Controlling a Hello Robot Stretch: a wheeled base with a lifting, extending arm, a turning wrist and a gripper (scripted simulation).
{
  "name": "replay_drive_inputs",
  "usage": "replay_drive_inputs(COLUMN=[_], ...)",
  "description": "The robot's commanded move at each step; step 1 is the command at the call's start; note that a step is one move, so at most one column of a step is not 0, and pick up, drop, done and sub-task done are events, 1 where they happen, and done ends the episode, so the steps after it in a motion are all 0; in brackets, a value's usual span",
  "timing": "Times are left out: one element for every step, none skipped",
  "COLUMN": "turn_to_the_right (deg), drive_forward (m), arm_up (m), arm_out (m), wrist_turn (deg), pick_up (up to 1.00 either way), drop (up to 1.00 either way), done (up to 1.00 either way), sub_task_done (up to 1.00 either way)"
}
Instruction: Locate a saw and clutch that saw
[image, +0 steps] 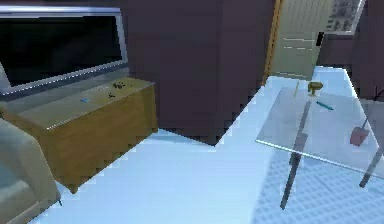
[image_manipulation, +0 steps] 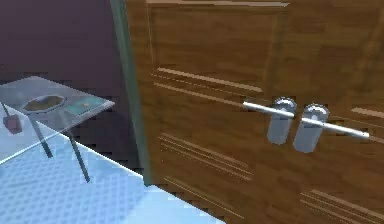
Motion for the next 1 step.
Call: replay_drive_inputs(turn_to_the_right=[3.0], drive_forward=[0.0], arm_up=[0.0], arm_out=[0.0], wrist_turn=[0.0], pick_up=[0.0], drop=[0.0], done=[0.0], sub_task_done=[0.0])
